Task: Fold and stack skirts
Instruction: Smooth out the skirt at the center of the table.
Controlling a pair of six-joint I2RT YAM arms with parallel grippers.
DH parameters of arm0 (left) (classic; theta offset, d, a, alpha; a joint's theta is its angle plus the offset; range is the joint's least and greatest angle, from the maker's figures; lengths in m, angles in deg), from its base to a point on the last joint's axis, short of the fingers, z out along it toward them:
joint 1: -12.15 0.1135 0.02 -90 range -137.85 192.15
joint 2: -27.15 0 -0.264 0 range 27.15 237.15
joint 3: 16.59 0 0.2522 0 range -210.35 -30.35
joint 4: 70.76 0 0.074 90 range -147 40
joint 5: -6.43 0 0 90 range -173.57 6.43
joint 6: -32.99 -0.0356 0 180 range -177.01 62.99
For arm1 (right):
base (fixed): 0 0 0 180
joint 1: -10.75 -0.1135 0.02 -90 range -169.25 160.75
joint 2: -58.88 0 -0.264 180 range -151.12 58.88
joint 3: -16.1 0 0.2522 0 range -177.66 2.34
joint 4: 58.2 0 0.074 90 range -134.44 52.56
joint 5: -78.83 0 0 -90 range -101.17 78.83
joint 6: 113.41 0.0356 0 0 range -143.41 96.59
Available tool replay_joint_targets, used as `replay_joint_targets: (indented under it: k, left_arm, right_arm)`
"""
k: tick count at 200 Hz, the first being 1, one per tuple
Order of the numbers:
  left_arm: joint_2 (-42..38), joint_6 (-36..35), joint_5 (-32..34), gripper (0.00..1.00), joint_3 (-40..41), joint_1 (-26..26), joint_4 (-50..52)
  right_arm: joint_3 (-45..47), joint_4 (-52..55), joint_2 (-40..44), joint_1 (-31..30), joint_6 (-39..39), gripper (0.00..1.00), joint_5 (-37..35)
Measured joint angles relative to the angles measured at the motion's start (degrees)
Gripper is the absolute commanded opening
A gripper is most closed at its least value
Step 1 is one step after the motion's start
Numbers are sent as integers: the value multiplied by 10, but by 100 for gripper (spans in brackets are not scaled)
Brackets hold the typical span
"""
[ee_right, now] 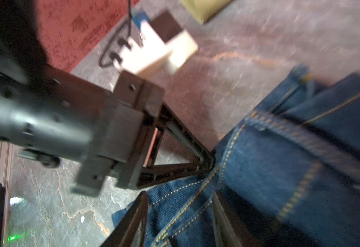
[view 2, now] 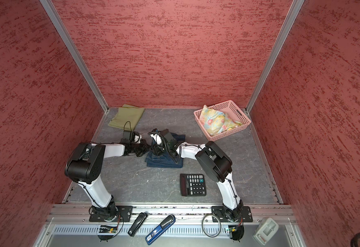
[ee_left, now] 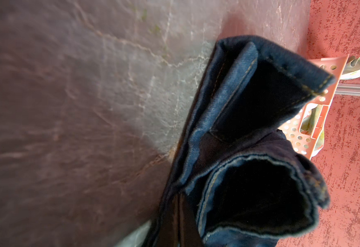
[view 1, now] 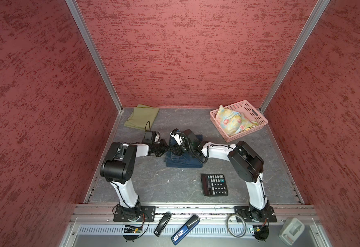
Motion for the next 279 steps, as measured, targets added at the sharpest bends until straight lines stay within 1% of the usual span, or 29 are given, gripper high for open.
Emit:
replay_joint_targets:
  k: [38,63,105,136,182,226,243,251,263,273,279]
  left_arm:
    - [0,0,-6,7,-2,3,2]
    - [0,0,-13,6,-6,5,11]
    - [0,0,-20,5,-5,6,13]
    - [0,0,-27,5,-1,8,10]
    - [2,0,-34,5,-1,8,9]
    - [9,0,-42,4,-2,8,0]
    - [9,0,-43,4,-2,8,-2]
    - [10,0,-45,4,-2,8,-3]
    - [11,0,-46,4,-2,8,-4]
    - [11,0,-47,4,-2,8,-4]
    - [11,0,-47,4,-2,8,-4]
  right_arm:
    - [49,21,106,-2,-66,54,-60]
    - [78,35,135,-10,-117,54,-109]
    - [126,68,134,-63,-204,57,-185]
    - [132,70,121,-95,-252,60,-221]
    - [124,73,80,-103,-300,60,-256]
    - [99,75,54,-104,-322,58,-287]
    - [85,75,47,-104,-329,52,-294]
    - [78,75,43,-104,-332,46,-295]
    - [68,75,35,-104,-337,32,-295]
    - [61,75,27,-104,-333,18,-294]
    - [59,75,24,-104,-335,12,-292]
